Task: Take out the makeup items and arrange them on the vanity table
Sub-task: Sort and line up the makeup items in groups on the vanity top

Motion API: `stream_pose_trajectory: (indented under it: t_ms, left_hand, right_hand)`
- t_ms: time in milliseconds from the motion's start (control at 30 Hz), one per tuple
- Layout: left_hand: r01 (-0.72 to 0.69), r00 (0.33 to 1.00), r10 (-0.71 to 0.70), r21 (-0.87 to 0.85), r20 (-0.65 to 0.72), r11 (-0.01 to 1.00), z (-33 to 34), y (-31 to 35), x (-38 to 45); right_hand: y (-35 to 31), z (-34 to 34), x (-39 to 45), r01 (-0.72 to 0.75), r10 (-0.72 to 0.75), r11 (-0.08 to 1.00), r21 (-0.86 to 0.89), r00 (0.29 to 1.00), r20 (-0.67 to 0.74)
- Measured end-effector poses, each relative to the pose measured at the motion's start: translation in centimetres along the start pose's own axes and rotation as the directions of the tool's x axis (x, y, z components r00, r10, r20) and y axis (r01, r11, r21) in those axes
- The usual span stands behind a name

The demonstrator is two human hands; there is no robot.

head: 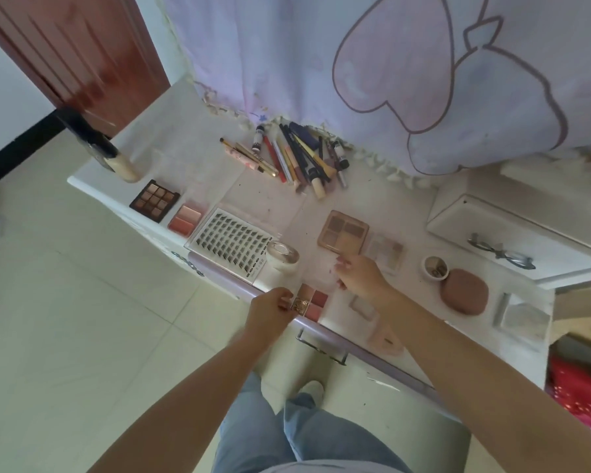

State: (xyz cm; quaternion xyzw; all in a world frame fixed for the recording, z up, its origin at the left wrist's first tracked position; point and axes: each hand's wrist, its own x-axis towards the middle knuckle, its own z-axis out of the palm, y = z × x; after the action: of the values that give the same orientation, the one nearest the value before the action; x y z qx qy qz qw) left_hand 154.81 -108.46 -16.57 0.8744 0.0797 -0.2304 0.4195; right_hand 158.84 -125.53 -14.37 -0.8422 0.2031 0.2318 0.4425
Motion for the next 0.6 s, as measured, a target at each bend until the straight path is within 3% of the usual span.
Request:
stream_pose_trajectory:
  t_ms: [167, 333, 400, 500, 600]
  left_hand:
    - [-0.010, 0.999, 0.012, 0.049, -0.051, 0.999, 0.5, -0.2, 0.1]
    - [-0.031, 0.997, 0.033, 0.030, -0.073, 0.999, 0.4, -0.6, -0.1]
    - [-0.059, 0.994, 0.064, 0.055, -0.090, 0.997, 0.2, -0.6, -0.4]
    - [-0.140, 0.984, 0.151, 0.108, -0.099, 0.984, 0.0, -0.3, -1.1]
    - [-0.253, 0.966, 0.256, 0.054, -0.042, 0.966, -0.4, 1.0, -2.1]
  right_hand:
    - [1.4, -2.4, -1.5, 0.202, -0.200, 0.890, -0.410, 0.979, 0.048]
    - [4.4, -2.7, -4.1, 0.186, -0.158, 0.556, -0.810, 0.980, 0.117]
    - [5.4, -1.8, -4.7, 0.183, -0.222, 0.465, -0.866, 0.971, 0.086]
    - [5.7, -1.3, -4.7, 0.198, -0.302, 0.523, -0.829, 0.953, 0.037]
    - [5.5, -1.8, -5.1, 0.268, -0.329, 0.732, -0.626, 0.944, 0.019]
